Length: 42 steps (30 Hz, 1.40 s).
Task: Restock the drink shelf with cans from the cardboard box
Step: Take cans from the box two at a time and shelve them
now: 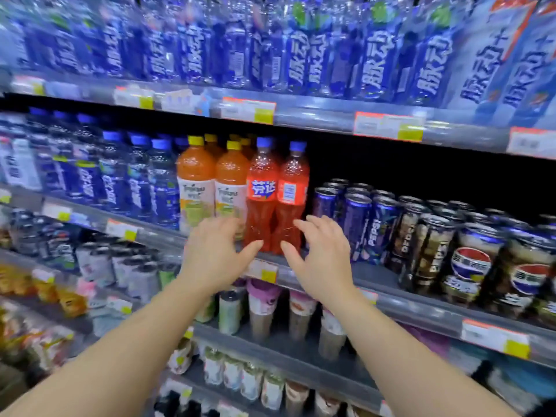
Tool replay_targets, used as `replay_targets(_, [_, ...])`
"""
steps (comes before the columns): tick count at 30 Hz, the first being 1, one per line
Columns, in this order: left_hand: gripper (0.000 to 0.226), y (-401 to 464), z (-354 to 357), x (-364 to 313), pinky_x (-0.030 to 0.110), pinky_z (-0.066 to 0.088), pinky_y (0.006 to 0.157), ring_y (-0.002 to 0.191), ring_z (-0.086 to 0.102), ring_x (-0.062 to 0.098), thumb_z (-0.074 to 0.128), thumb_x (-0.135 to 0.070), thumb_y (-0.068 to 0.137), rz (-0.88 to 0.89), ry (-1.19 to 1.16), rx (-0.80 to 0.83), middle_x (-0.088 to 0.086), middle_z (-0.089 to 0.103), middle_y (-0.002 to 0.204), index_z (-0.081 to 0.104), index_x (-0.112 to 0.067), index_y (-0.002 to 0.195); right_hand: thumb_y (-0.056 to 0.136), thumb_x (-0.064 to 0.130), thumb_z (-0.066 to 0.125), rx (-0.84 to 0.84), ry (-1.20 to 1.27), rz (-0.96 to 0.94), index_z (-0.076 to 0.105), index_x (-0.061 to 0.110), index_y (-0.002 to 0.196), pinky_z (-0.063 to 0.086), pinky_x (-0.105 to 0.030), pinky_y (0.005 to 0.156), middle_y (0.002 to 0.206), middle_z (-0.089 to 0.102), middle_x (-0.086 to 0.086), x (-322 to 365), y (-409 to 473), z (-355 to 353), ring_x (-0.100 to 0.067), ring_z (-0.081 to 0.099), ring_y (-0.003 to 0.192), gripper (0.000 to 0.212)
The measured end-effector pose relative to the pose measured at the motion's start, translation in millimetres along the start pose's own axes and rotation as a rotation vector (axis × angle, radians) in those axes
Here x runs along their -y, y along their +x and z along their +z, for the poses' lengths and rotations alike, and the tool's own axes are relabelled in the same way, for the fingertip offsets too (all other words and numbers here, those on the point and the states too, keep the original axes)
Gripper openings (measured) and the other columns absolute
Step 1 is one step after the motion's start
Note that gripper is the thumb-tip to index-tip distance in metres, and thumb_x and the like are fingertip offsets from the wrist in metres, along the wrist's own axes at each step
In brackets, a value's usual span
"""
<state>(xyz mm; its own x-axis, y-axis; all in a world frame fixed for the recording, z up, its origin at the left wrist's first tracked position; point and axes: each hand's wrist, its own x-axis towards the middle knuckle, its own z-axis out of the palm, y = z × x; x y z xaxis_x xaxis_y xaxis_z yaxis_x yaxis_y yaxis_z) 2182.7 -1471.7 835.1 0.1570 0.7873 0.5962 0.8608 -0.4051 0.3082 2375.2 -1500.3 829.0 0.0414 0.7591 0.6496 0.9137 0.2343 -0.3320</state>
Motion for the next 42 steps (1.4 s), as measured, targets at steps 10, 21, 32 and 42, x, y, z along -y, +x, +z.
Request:
replay_targets(10, [0.072, -94.4, -126.0, 301.6, 0.048, 0.022, 0.114, 0.141, 0.027, 0.028, 0.036, -0.070, 0.084, -0.274, 0.482, 0.180, 0.001, 0.032, 0.154, 0.034, -0.032, 0.145, 0.096, 0.055, 0.040, 0.418, 0.029, -0.266, 0.038, 0.029, 0.146, 0.016, -0.046, 0.119, 0.156, 0.030, -0.001, 268.3, 4.1, 191.3, -0.026, 0.016, 0.147, 0.056])
replay_targets(21, [0.076, -174.2, -248.7, 537.2, 0.049, 0.026, 0.110, 0.136, 0.034, 0.032, 0.034, -0.074, 0.073, -0.655, 0.546, 0.132, 0.005, 0.041, 0.149, 0.043, -0.037, 0.139, 0.096, 0.057, 0.036, 0.680, 0.134, -0.462, 0.030, 0.031, 0.149, 0.005, -0.047, 0.119, 0.161, 0.019, -0.003, 535.3, -9.8, 359.4, -0.026, 0.007, 0.149, 0.059])
replay_targets(32, [0.067, -139.6, -259.5, 716.0, 0.044, 0.016, 0.117, 0.145, 0.018, 0.027, 0.045, -0.061, 0.087, -0.831, 0.521, 0.160, 0.005, 0.022, 0.158, 0.026, -0.037, 0.146, 0.095, 0.058, 0.040, 0.791, 0.202, -0.540, 0.029, 0.029, 0.150, 0.014, -0.047, 0.119, 0.159, 0.023, -0.003, 649.0, 61.4, 533.1, -0.026, 0.014, 0.148, 0.063])
replay_targets(42, [0.066, -105.1, -254.8, 860.1, 0.045, 0.018, 0.117, 0.144, 0.020, 0.027, 0.045, -0.061, 0.088, -0.873, 0.484, 0.232, 0.006, 0.026, 0.156, 0.026, -0.036, 0.146, 0.095, 0.054, 0.045, 0.843, 0.207, -0.585, 0.033, 0.025, 0.148, 0.023, -0.045, 0.118, 0.155, 0.032, -0.005, 730.5, 109.3, 655.7, -0.026, 0.024, 0.145, 0.062])
